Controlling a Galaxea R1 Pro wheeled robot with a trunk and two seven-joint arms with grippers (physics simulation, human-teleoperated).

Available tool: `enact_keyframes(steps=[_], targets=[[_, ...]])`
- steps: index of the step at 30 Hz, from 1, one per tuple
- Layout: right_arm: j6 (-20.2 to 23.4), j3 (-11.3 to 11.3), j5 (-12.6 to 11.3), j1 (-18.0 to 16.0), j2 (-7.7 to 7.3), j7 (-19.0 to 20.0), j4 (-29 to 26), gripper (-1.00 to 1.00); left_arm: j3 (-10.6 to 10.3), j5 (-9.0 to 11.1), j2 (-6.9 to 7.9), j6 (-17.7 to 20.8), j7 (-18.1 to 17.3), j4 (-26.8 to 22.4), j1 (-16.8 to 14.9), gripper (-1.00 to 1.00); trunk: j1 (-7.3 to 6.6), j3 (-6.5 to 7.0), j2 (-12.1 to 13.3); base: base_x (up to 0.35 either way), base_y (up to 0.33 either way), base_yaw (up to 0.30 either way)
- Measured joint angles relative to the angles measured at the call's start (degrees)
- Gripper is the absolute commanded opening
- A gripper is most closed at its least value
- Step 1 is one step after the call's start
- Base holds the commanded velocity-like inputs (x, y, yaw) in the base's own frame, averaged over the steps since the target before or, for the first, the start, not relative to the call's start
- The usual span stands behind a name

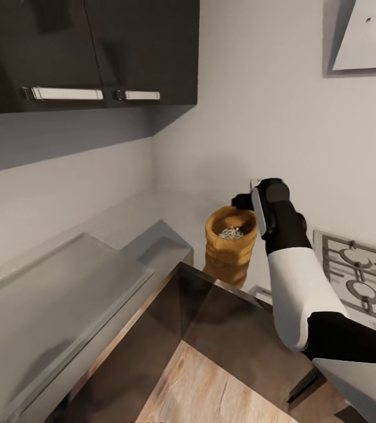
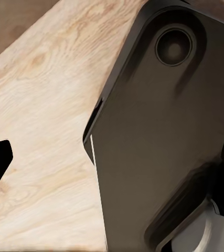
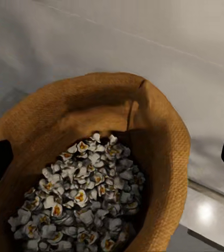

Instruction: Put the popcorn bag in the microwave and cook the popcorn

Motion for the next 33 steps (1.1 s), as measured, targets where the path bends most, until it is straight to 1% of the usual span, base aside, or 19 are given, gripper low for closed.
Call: enact_keyframes(steps=[3, 5, 10, 11, 13, 15, 16, 19, 21, 24, 27, 33], targets=[[0.0, -0.5, -0.1, 0.0, 0.0, -2.2, -0.3, 1.0, 0.0, 0.0, 0.0, 0.0, 0.0, 0.0, 0.0, 1.0, 0.0, 0.0, 0.0, 0.0, 0.0, 0.288], [0.0, -0.7, -0.2, 0.0, 0.0, -2.6, -0.4, 1.0, 0.0, 0.0, 0.0, 0.0, 0.0, 0.0, 0.0, 1.0, 0.0, 0.0, 0.0, 0.0, 0.0, 0.288], [0.0, -3.2, -0.1, 0.0, 0.0, -3.8, -0.4, 1.0, 0.0, 0.0, 0.0, 0.0, 0.0, 0.0, 0.0, 1.0, 0.0, 0.0, 0.0, 0.0, 0.0, 0.243], [0.0, -4.1, -0.1, 0.0, 0.0, -5.1, -0.4, 1.0, 0.0, 0.0, 0.0, 0.0, 0.0, 0.0, 0.0, 1.0, 0.0, 0.0, 0.0, 0.0, 0.0, 0.061], [0.0, -6.0, -0.1, 0.0, -0.01, -9.3, -0.4, 1.0, 0.0, 0.0, 0.0, 0.0, 0.0, 0.0, 0.0, 1.0, 0.0, 0.0, 0.0, 0.0, 0.0, 0.026], [0.0, -7.0, -0.2, 0.0, 0.0, -12.2, -0.4, 1.0, 0.0, 0.0, 0.0, 0.0, 0.0, 0.0, 0.0, 1.0, 0.0, 0.0, 0.0, 0.0, 0.0, 0.01], [0.0, -7.9, -0.3, 0.0, 0.0, -13.6, -0.4, 1.0, 0.0, 0.0, 0.0, 0.0, 0.0, 0.0, 0.0, 1.0, 0.0, 0.0, 0.0, 0.0, 0.0, 0.003], [0.0, -11.8, -0.4, 0.0, -0.05, -15.0, -0.4, 1.0, 0.0, 0.0, 0.0, 0.0, 0.0, 0.0, 0.0, 1.0, 0.0, 0.0, 0.0, 0.0, 0.0, 0.001], [0.0, -12.7, -0.2, 0.0, -0.13, -15.3, -0.4, 1.0, 0.0, 0.0, 0.0, 0.0, 0.0, 0.0, 0.0, 1.0, 0.0, 0.0, 0.0, 0.0, 0.0, 0.0], [-0.1, -11.8, -1.0, 0.1, -1.1, -15.3, -1.4, 1.0, 0.1, -0.1, 0.08, 0.2, 0.0, 0.0, 0.0, 1.0, 0.0, 0.0, 0.0, 0.0, 0.0, 0.0], [-0.1, -10.8, -1.1, 0.1, -0.12, -15.2, -2.3, 1.0, 0.5, 0.4, 0.11, 0.0, -0.2, -0.2, 0.0, 1.0, 0.0, 0.0, 0.0, 0.0, 0.0, 0.0], [-0.1, -8.9, -1.0, 0.1, 0.0, -15.3, -4.3, 1.0, 0.5, 0.3, 0.1, -0.1, -0.6, 0.0, 0.0, 1.0, 0.0, 0.0, 0.0, 0.0, 0.0, 0.0]])
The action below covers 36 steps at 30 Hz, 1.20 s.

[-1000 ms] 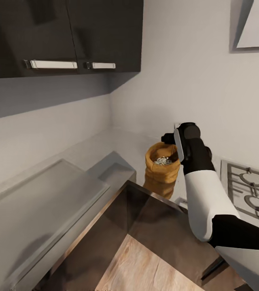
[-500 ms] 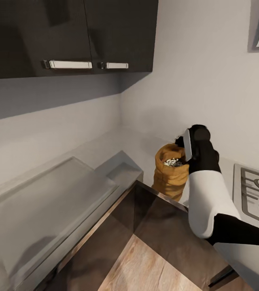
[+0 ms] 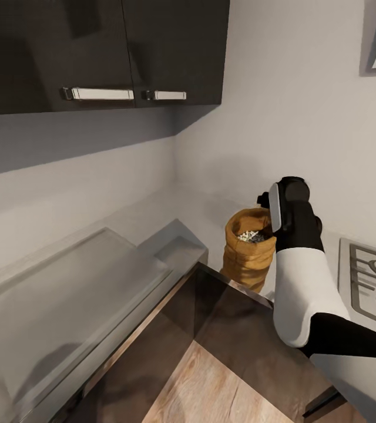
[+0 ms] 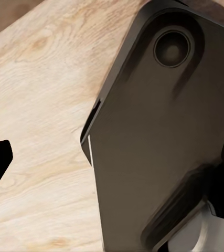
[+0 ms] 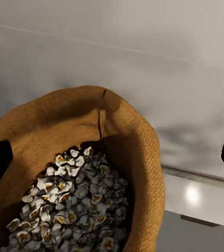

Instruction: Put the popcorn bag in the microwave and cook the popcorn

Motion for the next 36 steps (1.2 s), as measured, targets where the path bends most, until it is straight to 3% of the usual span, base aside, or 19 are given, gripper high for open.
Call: enact_keyframes(steps=[3, 8, 9, 10, 16, 22, 27, 36], targets=[[0.0, 0.8, 0.2, 0.0, 0.0, -0.4, -1.0, 1.0, 0.0, 0.1, 0.06, 0.0, 0.0, 0.0, 0.0, 1.0, 0.0, 0.0, 0.0, 0.0, 0.0, 0.0], [0.0, -0.8, 2.1, 0.0, 0.0, -1.8, -1.9, 1.0, 0.3, 0.5, 0.08, 0.0, 0.1, 0.0, 0.0, 1.0, 0.0, 0.0, 0.0, 0.0, 0.0, 0.0], [0.1, -5.4, 4.8, 0.0, -0.02, -2.9, -1.8, 1.0, 0.3, 0.5, 0.08, 0.0, 0.1, 0.0, 0.0, 1.0, 0.0, 0.0, 0.0, 0.0, 0.0, 0.0], [0.1, -6.3, 4.9, 0.0, 0.01, -3.1, -1.7, 1.0, 0.3, 0.5, 0.08, 0.0, 0.1, 0.0, 0.0, 1.0, 0.0, 0.0, 0.0, 0.0, 0.0, 0.0], [0.1, -6.7, 4.9, 0.0, 0.01, -3.1, 3.8, 1.0, 0.2, 0.5, 0.08, 0.0, 0.1, 0.0, 0.0, 1.0, 0.0, 0.0, 0.0, 0.0, 0.0, 0.0], [0.1, -7.0, 4.9, 0.0, 0.0, -3.0, 3.8, 1.0, 0.2, 0.5, 0.06, 0.0, 0.1, 0.0, 0.0, 1.0, 0.0, 0.0, 0.0, 0.0, 0.0, 0.0], [0.1, -9.4, 4.9, 0.0, 0.0, -2.9, 3.3, 1.0, 0.2, 0.4, 0.08, 0.0, 0.1, 0.0, 0.0, 1.0, 0.0, 0.0, 0.0, 0.0, 0.0, 0.0], [0.1, -9.5, 4.8, 0.0, 0.0, -2.9, 3.9, 1.0, 0.1, 0.1, 0.03, 0.0, 0.1, 0.0, 0.0, 1.0, 0.0, 0.0, 0.0, -0.062, 0.062, 0.0]])
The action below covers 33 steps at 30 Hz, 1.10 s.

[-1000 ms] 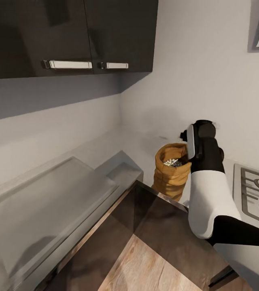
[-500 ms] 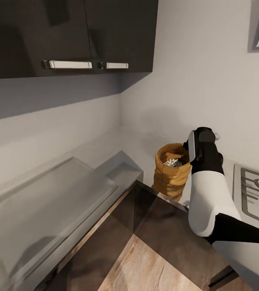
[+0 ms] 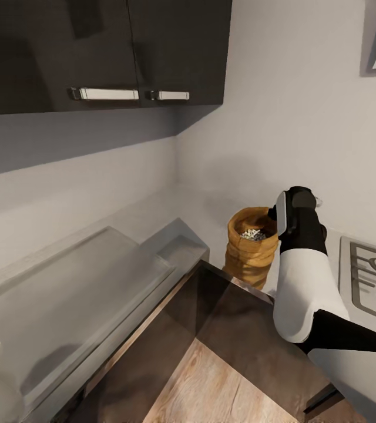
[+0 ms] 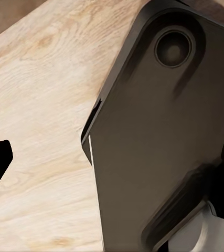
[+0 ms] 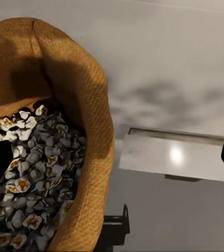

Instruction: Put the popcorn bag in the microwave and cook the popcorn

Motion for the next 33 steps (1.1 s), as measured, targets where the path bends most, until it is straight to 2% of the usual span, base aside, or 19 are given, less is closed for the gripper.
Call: enact_keyframes(steps=[33], targets=[[0.0, -0.1, -0.4, 0.1, 0.0, 0.0, 1.7, 1.0, 0.0, 0.2, 0.02, 0.1, 0.0, 0.0, 0.0, 1.0, 0.0, 0.0, 0.0, -0.008, 0.013, 0.0]])
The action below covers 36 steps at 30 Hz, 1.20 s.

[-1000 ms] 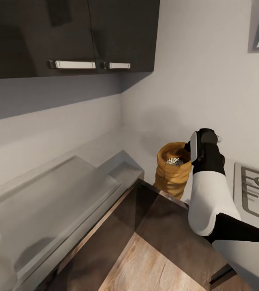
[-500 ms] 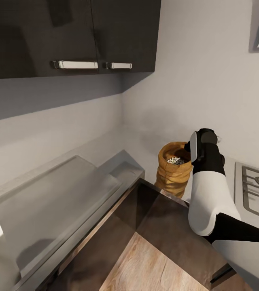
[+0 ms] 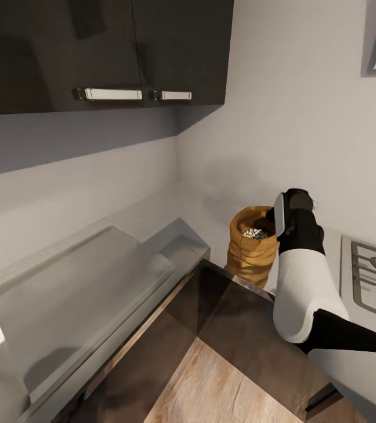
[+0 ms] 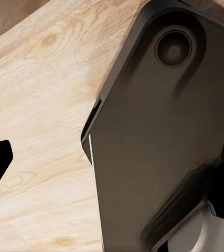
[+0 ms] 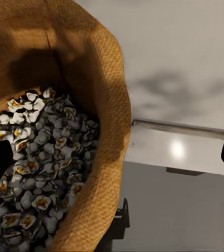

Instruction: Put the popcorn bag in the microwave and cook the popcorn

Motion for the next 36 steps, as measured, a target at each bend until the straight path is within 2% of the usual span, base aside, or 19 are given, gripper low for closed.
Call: enact_keyframes(steps=[14, 21, 36], targets=[[0.0, 0.0, 0.2, 0.0, 0.0, -0.1, 0.2, 1.0, 0.1, 0.1, 0.03, 0.0, 0.1, 0.0, 0.0, 1.0, 0.0, 0.0, 0.0, 0.0, 0.028, 0.0], [0.0, 0.0, 0.2, 0.0, -0.01, -0.1, 0.2, 1.0, 0.2, 0.2, 0.03, 0.0, 0.2, 0.0, 0.0, 1.0, 0.0, 0.0, 0.0, 0.0, 0.144, 0.0], [0.0, -0.2, 0.6, 0.0, 0.0, -1.3, 0.2, 1.0, 0.2, 0.2, 0.03, 0.0, 0.2, 0.0, 0.0, 1.0, 0.0, 0.0, 0.0, 0.0, 0.003, 0.0]])
